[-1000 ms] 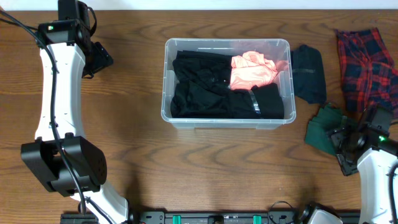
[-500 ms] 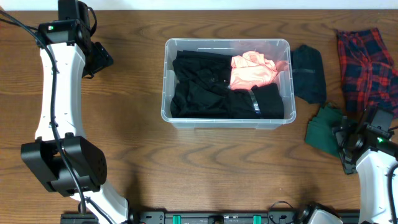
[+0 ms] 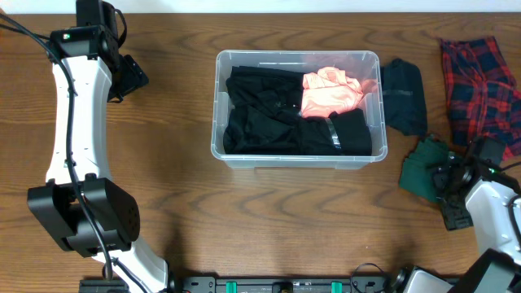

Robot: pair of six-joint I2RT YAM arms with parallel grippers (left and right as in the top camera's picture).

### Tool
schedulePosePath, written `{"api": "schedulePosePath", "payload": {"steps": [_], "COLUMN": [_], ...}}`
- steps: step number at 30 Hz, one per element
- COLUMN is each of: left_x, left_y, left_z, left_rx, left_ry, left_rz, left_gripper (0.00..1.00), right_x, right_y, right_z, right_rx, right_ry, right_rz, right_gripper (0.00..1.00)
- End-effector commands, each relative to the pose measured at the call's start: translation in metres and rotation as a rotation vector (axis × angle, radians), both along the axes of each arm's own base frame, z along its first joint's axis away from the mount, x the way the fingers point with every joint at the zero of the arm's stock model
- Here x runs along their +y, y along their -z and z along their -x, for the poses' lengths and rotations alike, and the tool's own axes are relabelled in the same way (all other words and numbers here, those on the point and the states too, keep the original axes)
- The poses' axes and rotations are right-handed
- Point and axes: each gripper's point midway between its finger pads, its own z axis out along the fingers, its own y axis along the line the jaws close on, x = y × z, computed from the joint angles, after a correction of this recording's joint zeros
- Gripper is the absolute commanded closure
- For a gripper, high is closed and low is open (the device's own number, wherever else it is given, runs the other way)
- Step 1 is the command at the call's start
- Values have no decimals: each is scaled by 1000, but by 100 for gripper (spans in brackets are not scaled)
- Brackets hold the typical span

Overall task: Pack container
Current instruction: 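Grasp the banded green bundle with the right gripper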

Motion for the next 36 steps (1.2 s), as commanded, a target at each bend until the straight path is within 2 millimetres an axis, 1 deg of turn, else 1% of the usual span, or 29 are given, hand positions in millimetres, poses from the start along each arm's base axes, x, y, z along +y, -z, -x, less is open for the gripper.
{"api": "schedulePosePath", "payload": {"steps": [1, 8, 15, 24, 27, 30, 36], "left_x": [2, 2, 2, 2, 2, 2, 2], "left_y": [4, 4, 4, 4, 4, 4, 4], "left_z": [2, 2, 2, 2, 2, 2, 2], "left_rx": [15, 15, 15, 15, 15, 15, 15], "left_ry": [-7, -7, -7, -7, -7, -7, -7], "left_rz": [-2, -2, -2, -2, -2, -2, -2], "left_gripper": [2, 2, 2, 2, 2, 2, 2], "right_x": [-4, -12, -16, -15, -21, -26, -20], "right_y": [9, 21, 21, 22, 21, 19, 21], "right_z": [2, -15, -24, -20, -16, -17, -15], "right_rx": [19, -14, -50, -29, 11, 39, 61], "right_ry": [31, 33, 32, 30, -45, -139, -207], "right_rz": [6, 14, 26, 22, 67, 105, 80], "right_gripper": [2, 1, 1, 1, 1, 1, 1]}}
